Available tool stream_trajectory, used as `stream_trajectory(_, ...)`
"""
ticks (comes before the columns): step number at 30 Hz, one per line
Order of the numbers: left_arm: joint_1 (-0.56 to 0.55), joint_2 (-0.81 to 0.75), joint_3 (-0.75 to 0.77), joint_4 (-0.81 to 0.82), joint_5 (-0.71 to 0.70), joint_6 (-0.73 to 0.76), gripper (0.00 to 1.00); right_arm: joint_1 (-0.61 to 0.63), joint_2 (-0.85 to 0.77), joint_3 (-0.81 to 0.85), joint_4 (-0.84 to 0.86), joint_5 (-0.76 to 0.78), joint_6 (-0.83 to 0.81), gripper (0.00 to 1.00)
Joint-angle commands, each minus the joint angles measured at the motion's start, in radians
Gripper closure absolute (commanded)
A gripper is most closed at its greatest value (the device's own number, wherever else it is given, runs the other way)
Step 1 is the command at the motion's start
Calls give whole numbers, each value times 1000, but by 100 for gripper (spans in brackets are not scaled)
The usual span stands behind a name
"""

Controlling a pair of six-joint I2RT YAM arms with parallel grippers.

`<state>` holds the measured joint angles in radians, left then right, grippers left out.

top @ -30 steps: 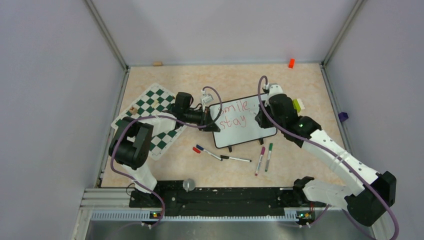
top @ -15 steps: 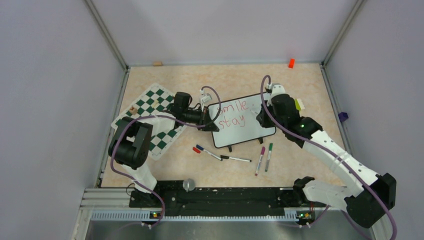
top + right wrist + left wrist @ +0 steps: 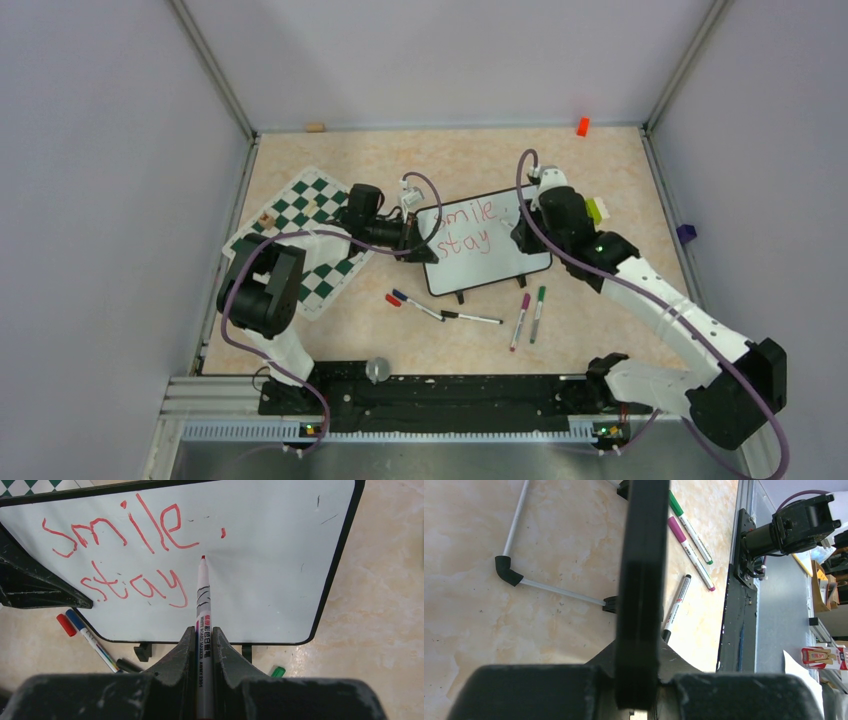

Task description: Write a sentence on the whiteboard

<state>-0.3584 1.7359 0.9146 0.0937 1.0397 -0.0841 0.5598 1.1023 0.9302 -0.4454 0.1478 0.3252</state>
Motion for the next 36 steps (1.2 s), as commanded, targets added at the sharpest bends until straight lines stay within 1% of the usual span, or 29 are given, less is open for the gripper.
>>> stream_trajectory(1,23,2,10,-58,-109,0,100,-10,14,31,49,-7,1,100)
stream_trajectory(14,23,1,10,-60,-110,2,100,-10,57,9,62,-4,10,100)
stream_trajectory(30,23,1,12,-61,-112,5,100,-11,-14,-105,33,-44,40,100)
stream_trajectory(36,22,-1,12,-63,-116,9,100,-10,-28,-90,26,-59,44,100)
